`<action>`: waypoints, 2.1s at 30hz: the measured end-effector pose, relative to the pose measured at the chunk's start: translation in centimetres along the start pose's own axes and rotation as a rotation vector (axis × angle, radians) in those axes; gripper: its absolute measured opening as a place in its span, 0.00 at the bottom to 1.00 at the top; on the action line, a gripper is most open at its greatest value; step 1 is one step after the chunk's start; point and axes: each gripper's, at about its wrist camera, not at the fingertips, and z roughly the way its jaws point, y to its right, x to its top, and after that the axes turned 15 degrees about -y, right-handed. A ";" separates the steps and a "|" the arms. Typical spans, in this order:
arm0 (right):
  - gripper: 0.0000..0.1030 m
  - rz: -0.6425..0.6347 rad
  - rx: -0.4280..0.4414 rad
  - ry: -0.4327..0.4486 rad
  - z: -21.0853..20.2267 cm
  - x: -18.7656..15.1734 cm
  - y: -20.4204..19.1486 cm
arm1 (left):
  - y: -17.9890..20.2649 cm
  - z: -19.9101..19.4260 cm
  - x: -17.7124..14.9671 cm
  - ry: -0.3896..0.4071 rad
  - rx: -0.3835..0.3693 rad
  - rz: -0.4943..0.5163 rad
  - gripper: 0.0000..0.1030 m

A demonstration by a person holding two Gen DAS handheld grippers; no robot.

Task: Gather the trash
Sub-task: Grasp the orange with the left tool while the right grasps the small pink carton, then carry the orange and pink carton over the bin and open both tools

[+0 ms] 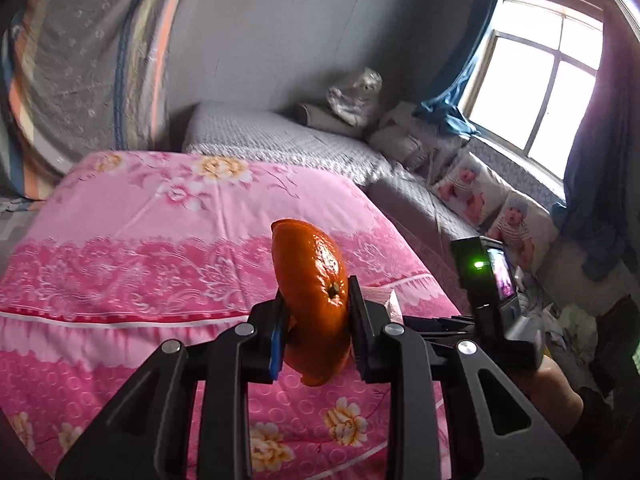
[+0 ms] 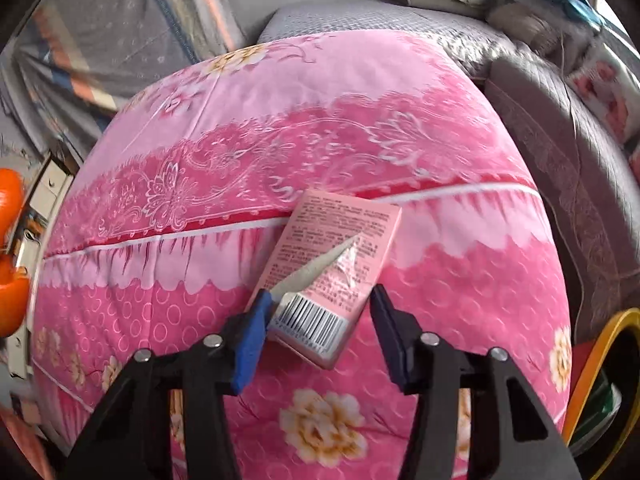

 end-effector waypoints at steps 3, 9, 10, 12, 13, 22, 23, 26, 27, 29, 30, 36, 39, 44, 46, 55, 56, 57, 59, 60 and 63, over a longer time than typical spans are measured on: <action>0.31 -0.060 0.067 0.057 -1.5 -0.7 -0.6 | 0.1 -1.2 -0.5 0.021 0.029 -0.002 0.25; 0.30 -0.126 0.227 0.155 -6.4 -5.2 1.6 | 2.0 -3.4 -1.6 0.043 0.042 0.033 0.25; 0.30 -0.132 0.254 0.166 -7.3 -6.3 2.2 | 2.6 -3.8 -1.8 0.050 0.034 0.045 0.25; 0.30 -0.139 0.286 0.182 -8.6 -8.2 3.3 | 4.1 -4.6 -2.3 0.063 0.018 0.068 0.25; 0.30 -0.137 0.305 0.192 -9.4 -9.4 4.1 | 5.0 -4.9 -2.5 0.069 0.007 0.084 0.25; 0.30 0.029 0.351 0.337 -14.5 -17.5 13.3 | 14.9 -6.2 -4.2 0.100 -0.093 0.268 0.25; 0.30 0.067 0.342 0.361 -15.0 -18.3 14.9 | 15.9 -6.2 -4.3 0.101 -0.102 0.287 0.25; 0.30 0.160 0.330 0.412 -16.0 -20.6 19.0 | 18.9 -5.8 -4.5 0.102 -0.128 0.349 0.25; 0.30 0.190 0.320 0.425 -16.2 -21.3 20.2 | 19.9 -5.7 -4.6 0.102 -0.135 0.367 0.25; 0.30 0.252 0.301 0.454 -16.5 -22.7 22.6 | 22.4 -5.1 -4.7 0.096 -0.159 0.408 0.25; 0.30 0.279 0.283 0.467 -16.6 -23.3 23.6 | 23.2 -4.9 -4.7 0.093 -0.167 0.420 0.25; 0.30 0.433 0.069 0.551 -17.7 -27.6 28.3 | 29.0 -2.2 -5.0 0.065 -0.229 0.511 0.25; 0.30 0.486 0.002 0.572 -17.7 -29.2 30.0 | 31.4 -0.6 -5.2 0.033 -0.267 0.532 0.25; 0.31 0.533 -0.020 0.552 -16.5 -30.4 31.8 | 34.9 1.8 -5.7 0.007 -0.305 0.564 0.25; 0.31 0.556 -0.030 0.536 -15.8 -30.3 32.6 | 35.8 3.4 -5.6 -0.019 -0.317 0.562 0.25; 0.32 0.652 -0.044 0.463 -12.9 -29.0 36.2 | 39.0 13.6 -5.7 -0.181 -0.314 0.528 0.28; 0.32 0.664 -0.032 0.450 -12.4 -28.8 36.6 | 39.1 14.1 -5.6 -0.191 -0.317 0.523 0.29; 0.33 0.667 -0.025 0.442 -12.1 -28.6 36.9 | 38.8 14.6 -5.7 -0.200 -0.323 0.516 0.29; 0.33 0.660 -0.028 0.438 -11.9 -28.4 37.0 | 38.7 15.4 -5.6 -0.213 -0.315 0.508 0.29; 0.35 0.661 -0.033 0.440 -12.0 -28.3 37.0 | 38.6 15.7 -5.5 -0.213 -0.312 0.501 0.31; 0.40 0.678 -0.066 0.446 -12.6 -28.2 37.1 | 38.0 15.6 -4.9 -0.208 -0.318 0.465 0.39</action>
